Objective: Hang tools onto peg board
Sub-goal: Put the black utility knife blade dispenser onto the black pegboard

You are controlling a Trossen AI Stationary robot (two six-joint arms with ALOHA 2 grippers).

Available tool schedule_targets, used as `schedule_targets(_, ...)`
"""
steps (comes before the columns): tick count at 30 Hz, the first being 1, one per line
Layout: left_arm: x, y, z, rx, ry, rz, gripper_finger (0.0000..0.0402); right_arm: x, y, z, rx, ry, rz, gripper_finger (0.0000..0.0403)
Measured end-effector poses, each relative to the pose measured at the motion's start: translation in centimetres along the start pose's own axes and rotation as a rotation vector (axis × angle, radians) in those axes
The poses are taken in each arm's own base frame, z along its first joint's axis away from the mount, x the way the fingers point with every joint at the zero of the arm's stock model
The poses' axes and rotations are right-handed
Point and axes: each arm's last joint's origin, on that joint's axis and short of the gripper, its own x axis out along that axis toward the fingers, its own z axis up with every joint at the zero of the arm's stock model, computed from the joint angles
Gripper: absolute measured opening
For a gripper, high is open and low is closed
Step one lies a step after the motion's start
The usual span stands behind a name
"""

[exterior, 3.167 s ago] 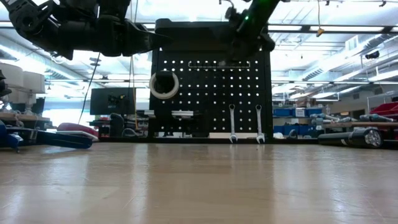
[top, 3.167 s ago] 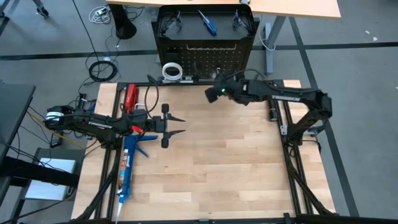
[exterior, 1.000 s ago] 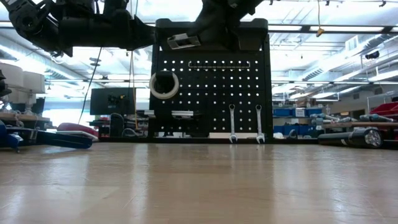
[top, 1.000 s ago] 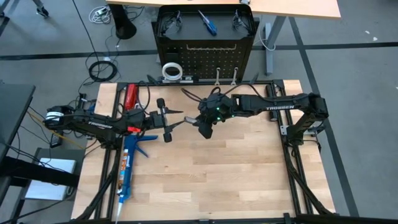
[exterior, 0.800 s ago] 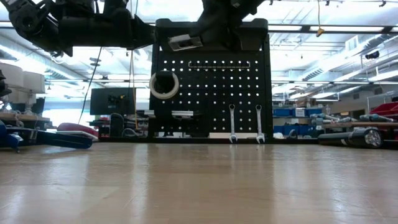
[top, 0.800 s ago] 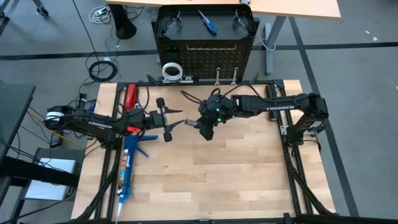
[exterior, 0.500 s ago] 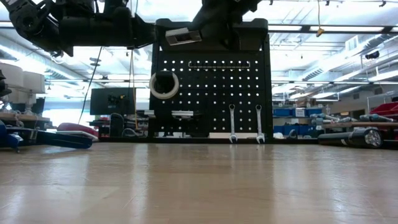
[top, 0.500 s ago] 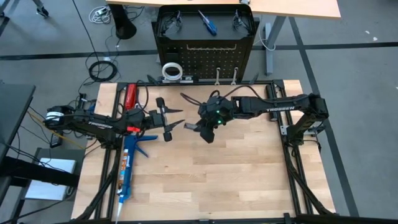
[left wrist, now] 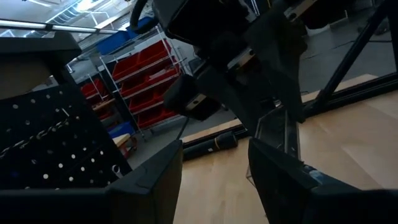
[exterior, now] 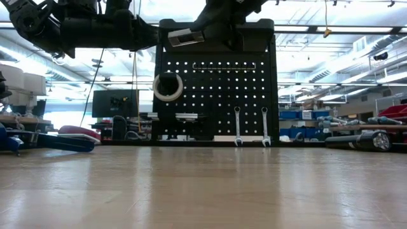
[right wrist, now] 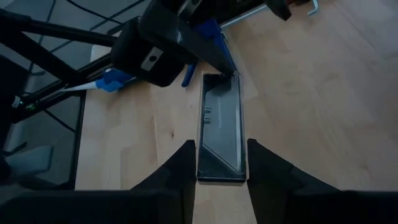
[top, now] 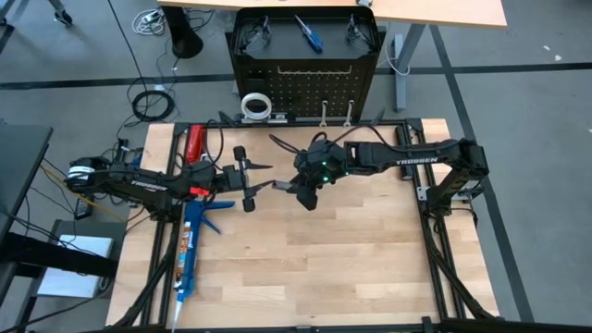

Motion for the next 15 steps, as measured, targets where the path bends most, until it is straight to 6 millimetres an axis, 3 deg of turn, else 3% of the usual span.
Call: schedule_targets(15,0.00,-0.15,-0.22,0.026,0.019,-0.025,0.0193,-0.07,-0.46,0.26,0.008,-0.012,-0.007,0.0117)
